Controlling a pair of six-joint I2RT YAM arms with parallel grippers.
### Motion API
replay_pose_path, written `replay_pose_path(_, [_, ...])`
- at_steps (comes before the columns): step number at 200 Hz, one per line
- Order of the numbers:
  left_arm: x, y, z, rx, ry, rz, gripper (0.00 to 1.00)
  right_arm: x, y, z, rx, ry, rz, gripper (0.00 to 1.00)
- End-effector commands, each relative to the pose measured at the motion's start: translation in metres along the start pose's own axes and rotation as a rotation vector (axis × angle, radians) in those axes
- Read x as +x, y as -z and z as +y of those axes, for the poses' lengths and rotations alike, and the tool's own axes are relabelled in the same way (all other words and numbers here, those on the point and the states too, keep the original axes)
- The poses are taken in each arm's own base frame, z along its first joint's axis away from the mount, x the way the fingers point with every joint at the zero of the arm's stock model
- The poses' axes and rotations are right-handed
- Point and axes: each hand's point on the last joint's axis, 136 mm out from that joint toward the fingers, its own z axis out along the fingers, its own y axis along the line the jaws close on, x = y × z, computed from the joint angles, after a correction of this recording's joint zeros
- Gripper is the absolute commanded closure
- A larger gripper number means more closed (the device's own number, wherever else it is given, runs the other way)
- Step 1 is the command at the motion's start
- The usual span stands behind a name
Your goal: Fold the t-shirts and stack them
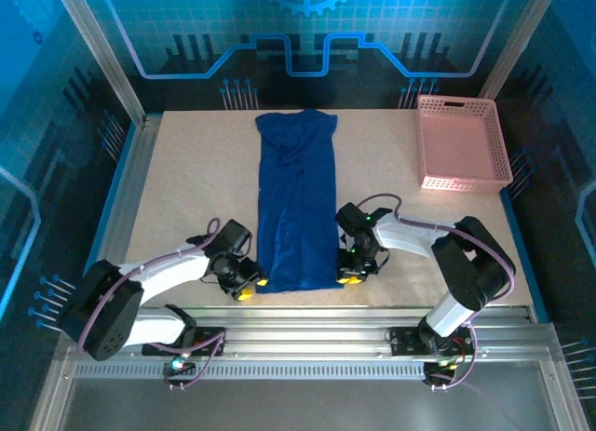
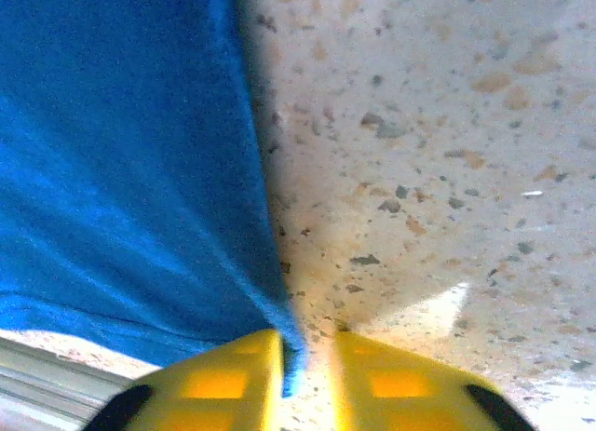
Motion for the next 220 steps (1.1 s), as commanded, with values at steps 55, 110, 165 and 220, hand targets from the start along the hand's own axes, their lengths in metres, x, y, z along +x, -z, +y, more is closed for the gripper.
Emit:
replay_pose_path(55, [-0.01,0.005,-0.079,0.215,-0.251,-0.183,1.0,0.021,0.013,0.04,-0.105,0.116,-0.037,1.0])
replay_pose_path(110, [0.013,0.045,-0.056,0.223,-0.255,-0.259,1.0,0.049,0.035,0.04,-0.113,0.103,-0.062,1.0])
replay_pose_path(165, [-0.041,0.123,-0.129,0.417,-0.26,-0.308,1.0,-0.032,0.112,0.056,-0.193,0.08,-0.196,1.0])
replay_pose_path(220, [-0.155,0.142,-0.183,0.444,-0.25,-0.346,1.0,-0.159,0.117,0.05,-0.249,0.005,-0.182,1.0])
